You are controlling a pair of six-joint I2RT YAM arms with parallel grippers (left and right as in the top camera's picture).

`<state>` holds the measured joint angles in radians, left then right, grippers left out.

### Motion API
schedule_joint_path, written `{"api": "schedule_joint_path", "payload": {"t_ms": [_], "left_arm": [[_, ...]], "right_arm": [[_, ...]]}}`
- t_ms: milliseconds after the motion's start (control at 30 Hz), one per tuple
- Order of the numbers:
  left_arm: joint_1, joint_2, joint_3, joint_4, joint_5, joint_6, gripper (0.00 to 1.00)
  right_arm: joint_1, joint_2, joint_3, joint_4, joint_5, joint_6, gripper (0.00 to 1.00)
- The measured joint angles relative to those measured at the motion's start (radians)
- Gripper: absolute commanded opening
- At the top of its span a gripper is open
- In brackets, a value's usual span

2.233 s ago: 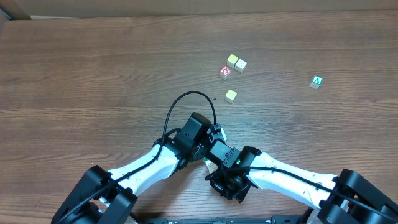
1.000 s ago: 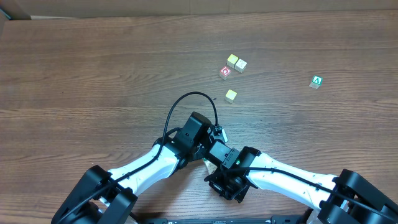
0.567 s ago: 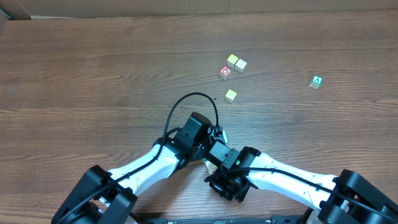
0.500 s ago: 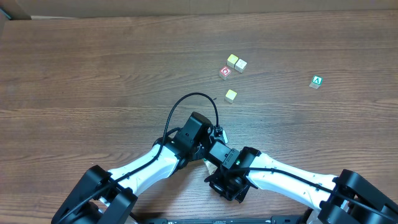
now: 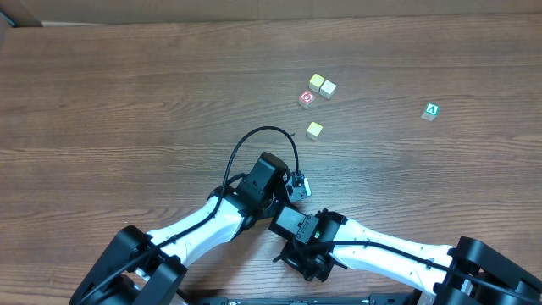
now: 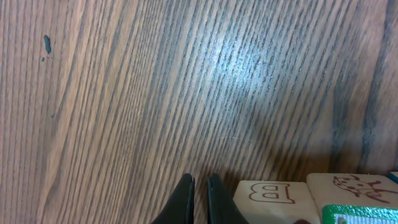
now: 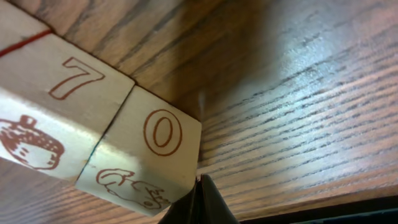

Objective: Flip 5 blocks

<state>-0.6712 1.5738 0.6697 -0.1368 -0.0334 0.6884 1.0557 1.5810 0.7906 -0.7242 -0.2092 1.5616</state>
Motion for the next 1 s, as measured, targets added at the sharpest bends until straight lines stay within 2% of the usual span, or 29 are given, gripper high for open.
{"api": "schedule_joint_path", "payload": {"t_ms": [600,1000], "left_arm": [[0.0,0.0,0.0,0.004,0.004,0.0,0.04],[0.0,0.0,0.0,0.023,0.017,0.022,0.04]], "right_arm": [[0.0,0.0,0.0,0.002,0.003,0.219,0.04],[0.0,0.0,0.0,0.011,0.001,0.261,0.04]]}}
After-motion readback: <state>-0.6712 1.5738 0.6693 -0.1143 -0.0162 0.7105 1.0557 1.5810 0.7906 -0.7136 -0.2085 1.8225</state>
